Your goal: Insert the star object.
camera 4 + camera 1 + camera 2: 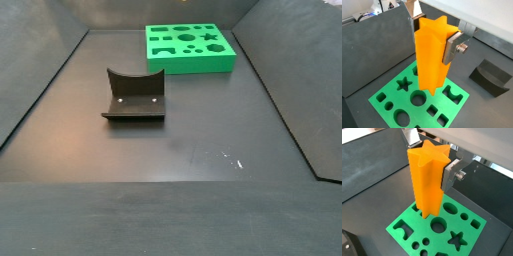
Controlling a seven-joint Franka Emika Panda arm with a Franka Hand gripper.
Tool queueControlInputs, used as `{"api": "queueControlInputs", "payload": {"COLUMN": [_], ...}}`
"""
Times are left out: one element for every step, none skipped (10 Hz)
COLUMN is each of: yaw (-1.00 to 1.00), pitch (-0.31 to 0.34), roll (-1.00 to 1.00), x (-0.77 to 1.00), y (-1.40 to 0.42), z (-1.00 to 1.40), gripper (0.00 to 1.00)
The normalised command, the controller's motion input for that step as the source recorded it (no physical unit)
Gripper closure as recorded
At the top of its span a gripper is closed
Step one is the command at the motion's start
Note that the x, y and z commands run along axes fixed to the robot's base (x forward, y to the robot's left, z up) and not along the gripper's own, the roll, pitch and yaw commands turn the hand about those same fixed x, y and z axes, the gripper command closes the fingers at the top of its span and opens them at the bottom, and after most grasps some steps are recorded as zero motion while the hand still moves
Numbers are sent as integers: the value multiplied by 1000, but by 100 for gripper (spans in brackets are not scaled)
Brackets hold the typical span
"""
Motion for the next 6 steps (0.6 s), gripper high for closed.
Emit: {"api": "queueControlInputs", "payload": {"yaw": [97, -109, -57, -9, -9, 0], "pitch": [0, -54, -64, -83, -84, -101], "roll": [261, 94, 17, 17, 0, -16], "x": [0, -420, -546, -583, -597, -474], "y": [-6, -26, -143, -146, -126, -140], "z": [-674, -911, -937, -883, -726, -460], "gripper": [100, 100, 100, 100, 100, 100]}}
